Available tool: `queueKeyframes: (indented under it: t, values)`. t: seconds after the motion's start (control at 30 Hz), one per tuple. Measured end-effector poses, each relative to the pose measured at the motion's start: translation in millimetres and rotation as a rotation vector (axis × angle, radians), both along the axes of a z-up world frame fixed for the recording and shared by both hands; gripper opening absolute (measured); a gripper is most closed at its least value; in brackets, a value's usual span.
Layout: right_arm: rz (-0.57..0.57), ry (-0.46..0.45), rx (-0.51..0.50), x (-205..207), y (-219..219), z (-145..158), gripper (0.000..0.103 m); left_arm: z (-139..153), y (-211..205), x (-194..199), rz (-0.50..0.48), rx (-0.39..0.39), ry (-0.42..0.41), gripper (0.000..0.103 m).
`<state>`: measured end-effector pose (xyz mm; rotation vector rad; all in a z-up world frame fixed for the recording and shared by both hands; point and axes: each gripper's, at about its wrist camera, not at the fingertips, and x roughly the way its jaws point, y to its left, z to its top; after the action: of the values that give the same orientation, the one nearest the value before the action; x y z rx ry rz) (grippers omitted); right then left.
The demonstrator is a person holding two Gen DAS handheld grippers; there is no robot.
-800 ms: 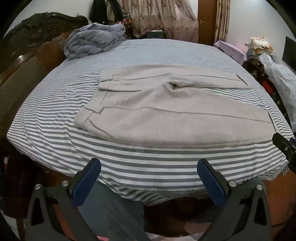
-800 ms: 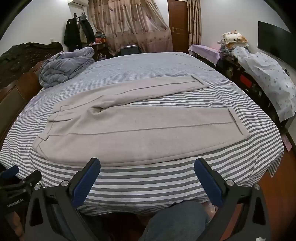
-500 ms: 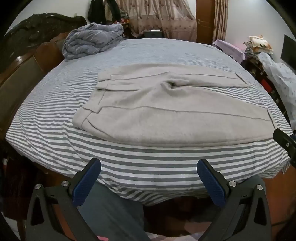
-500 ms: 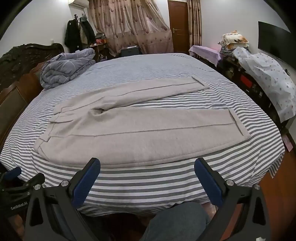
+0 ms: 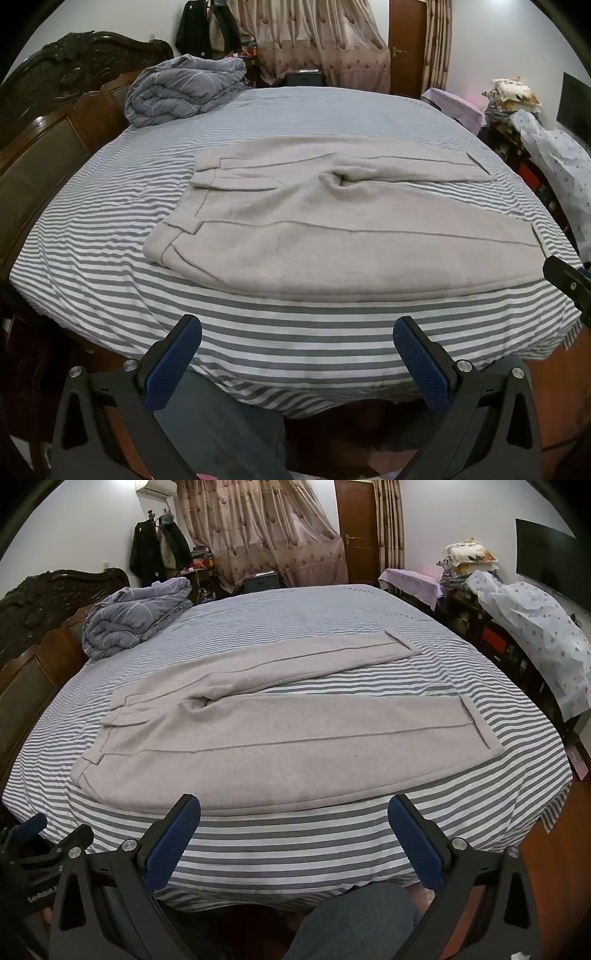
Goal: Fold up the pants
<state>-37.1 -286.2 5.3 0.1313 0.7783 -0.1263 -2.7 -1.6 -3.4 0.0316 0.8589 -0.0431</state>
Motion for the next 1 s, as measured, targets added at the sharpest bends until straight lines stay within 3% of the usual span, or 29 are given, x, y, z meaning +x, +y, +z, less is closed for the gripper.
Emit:
queueKeyframes:
  t: [0.47,1.0]
  values:
    - [-0.001,-0.002,-0.001,0.4,0.8,0.4,0.101,-1.3,-6.4,1.2,-0.042,0.006,-0.013,0.103]
    - [0.007,0.012,-0.002,5.8,1.2,-2.0,0.101,-4.2,-5.3,4.6,-0.011,0.023,0.045,0.103]
